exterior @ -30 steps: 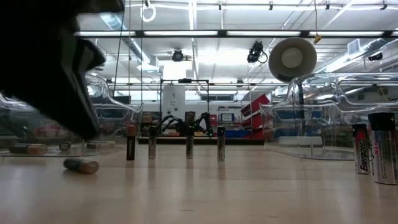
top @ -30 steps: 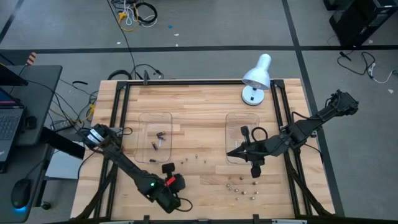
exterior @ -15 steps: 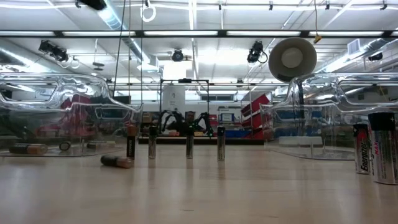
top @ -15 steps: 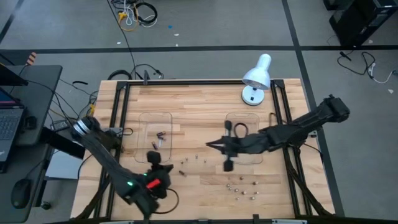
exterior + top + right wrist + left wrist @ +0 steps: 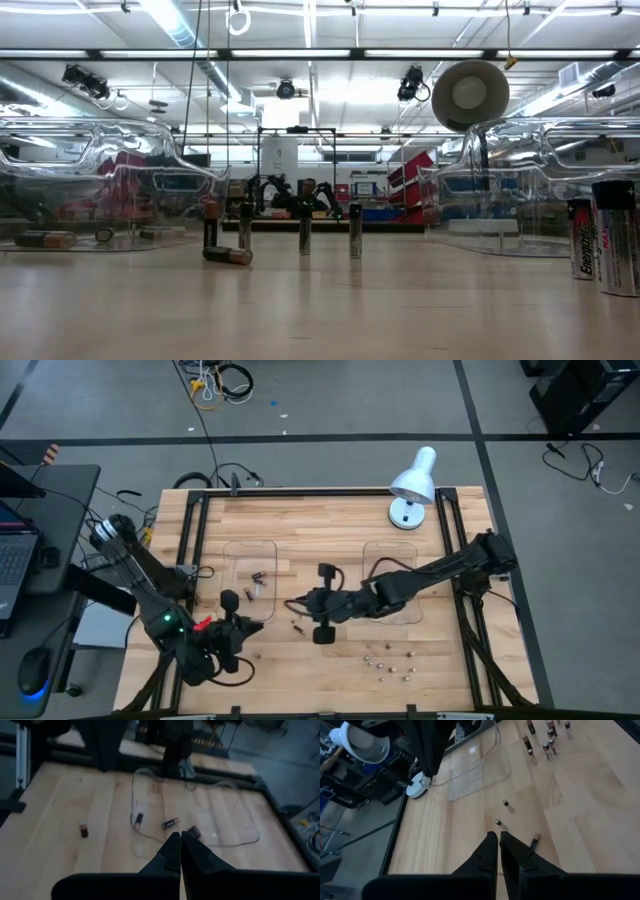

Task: Sort batteries
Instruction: Put the black battery into the left transparent bin

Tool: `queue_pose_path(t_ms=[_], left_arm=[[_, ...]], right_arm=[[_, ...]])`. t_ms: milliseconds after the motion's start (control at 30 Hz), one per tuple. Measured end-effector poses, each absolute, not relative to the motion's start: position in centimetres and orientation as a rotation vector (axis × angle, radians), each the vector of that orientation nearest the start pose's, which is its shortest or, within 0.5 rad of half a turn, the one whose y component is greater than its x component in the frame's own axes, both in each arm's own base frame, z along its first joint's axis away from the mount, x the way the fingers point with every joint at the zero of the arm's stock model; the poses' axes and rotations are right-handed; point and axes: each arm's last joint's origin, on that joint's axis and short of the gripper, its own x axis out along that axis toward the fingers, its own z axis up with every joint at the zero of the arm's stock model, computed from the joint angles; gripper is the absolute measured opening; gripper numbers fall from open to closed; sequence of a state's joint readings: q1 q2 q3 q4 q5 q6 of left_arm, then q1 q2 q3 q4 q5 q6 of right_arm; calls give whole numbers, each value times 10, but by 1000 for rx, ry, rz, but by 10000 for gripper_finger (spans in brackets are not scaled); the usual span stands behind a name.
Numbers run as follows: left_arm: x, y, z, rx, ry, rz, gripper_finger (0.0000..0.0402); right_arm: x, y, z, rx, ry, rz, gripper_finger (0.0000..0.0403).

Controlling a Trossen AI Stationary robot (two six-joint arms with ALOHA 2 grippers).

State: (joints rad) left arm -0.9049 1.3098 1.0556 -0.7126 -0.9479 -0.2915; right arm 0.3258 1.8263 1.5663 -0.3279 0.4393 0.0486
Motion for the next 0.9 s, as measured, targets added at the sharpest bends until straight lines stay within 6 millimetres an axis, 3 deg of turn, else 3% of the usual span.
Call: queue_pose_path(t_ms=[233,467,900], left_arm=[[167,-181,252,384,528,75,19],[164,-183,232,240,630,-9,19],[157,-188,229,187,648,-46,19]], right_arm=[[415,131,280,-133,633,-10,0],[410,141,255,-64,782,7,4],[391,139,226,-227,1080,-18,40]])
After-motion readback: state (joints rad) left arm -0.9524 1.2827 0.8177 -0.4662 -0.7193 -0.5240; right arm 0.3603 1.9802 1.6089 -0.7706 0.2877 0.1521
